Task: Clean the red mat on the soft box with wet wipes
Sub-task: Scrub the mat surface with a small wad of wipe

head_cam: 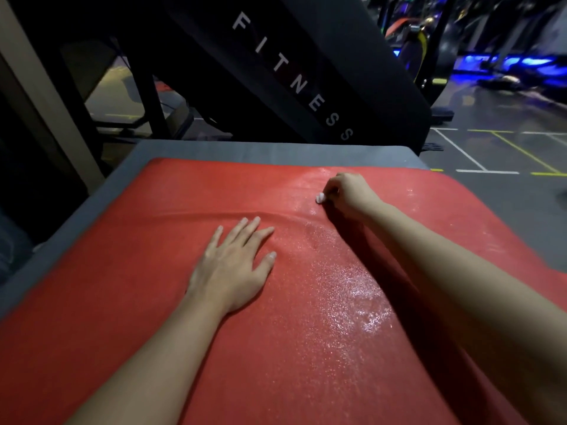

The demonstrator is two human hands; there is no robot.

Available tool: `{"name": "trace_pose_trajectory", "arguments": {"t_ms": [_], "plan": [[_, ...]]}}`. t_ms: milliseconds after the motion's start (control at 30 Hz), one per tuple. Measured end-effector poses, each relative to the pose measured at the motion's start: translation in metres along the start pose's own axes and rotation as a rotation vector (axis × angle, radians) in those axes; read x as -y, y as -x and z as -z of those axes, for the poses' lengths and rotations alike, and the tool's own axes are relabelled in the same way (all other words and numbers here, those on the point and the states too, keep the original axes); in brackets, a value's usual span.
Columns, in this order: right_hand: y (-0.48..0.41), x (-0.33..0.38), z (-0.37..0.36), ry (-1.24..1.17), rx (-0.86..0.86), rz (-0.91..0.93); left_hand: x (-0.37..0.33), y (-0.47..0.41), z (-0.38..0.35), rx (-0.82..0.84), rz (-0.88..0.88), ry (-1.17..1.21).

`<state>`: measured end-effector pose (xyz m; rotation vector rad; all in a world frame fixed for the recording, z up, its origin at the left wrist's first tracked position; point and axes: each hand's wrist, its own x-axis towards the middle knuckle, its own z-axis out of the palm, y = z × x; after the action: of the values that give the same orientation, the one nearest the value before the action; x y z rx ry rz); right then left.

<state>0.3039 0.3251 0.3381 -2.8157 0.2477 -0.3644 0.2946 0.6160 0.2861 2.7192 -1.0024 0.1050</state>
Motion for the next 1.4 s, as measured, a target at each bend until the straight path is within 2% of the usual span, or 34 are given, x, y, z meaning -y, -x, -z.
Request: {"name": "trace_pose_trajectory", "arguments": {"t_ms": [300,500,600,900,1067,1167,1400], "plan": [[0.094,0.011,0.024,-0.049,0.190,0.160,0.001,-0.002,-0.001,0.006,-0.001,0.004],[0.075,0.014,0.011,-0.075,0.030,0.065,0.004,-0.004,-0.003,0.006,0.000,-0.004],[0.079,0.019,0.012,-0.084,0.028,-0.011,0.003,-0.004,-0.002,0.005,0.005,-0.004],[0.193,0.057,0.050,-0.078,0.334,0.086,0.001,-0.005,0.002,0.015,0.011,0.030],[0.193,0.059,0.041,-0.083,0.118,0.009,0.001,-0.004,0.004,0.027,0.014,0.030],[0.205,0.063,0.035,-0.088,0.072,-0.010,0.000,-0.004,0.006,0.038,0.012,0.036],[0.252,0.072,0.052,-0.091,0.270,-0.003,0.002,-0.005,0.001,0.026,0.015,0.038]]}}
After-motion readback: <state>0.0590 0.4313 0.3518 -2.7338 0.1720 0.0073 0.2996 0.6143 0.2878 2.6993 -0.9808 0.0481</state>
